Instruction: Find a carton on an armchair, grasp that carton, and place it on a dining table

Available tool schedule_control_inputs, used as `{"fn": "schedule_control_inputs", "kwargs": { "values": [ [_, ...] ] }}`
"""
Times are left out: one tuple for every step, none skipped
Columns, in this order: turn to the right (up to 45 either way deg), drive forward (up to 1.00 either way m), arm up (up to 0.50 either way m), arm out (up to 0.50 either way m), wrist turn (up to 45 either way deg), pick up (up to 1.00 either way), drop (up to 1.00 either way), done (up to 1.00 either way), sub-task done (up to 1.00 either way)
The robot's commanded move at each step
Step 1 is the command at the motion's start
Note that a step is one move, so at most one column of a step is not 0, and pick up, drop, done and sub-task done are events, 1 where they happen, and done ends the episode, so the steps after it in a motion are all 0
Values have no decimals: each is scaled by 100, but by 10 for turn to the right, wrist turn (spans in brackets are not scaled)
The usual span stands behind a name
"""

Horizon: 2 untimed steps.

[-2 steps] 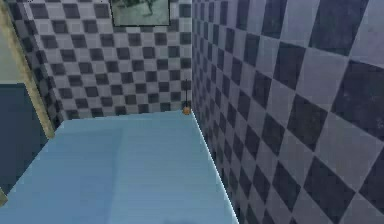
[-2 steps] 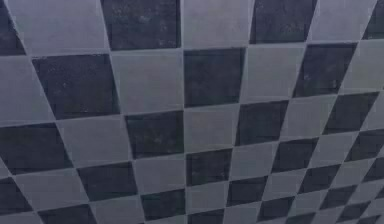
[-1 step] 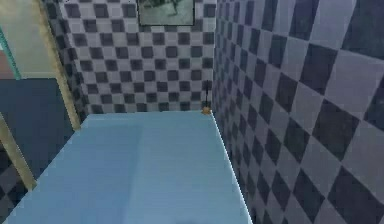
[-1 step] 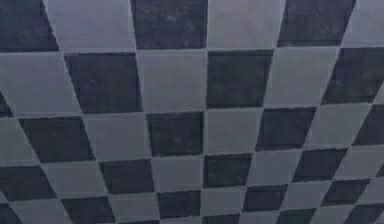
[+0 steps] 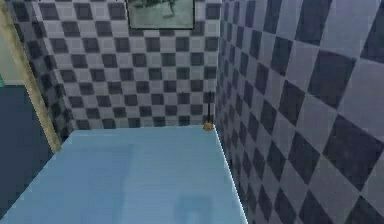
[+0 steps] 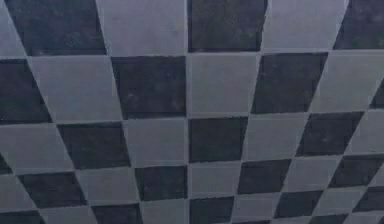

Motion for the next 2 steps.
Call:
{"fn": "schedule_control_inputs", "kwargs": {
  "values": [
    [-420, 0, 0, 0, 0, 0, 0, 0, 0],
    [0, 100, 0, 0, 0, 0, 0, 0, 0]
  ]
}}
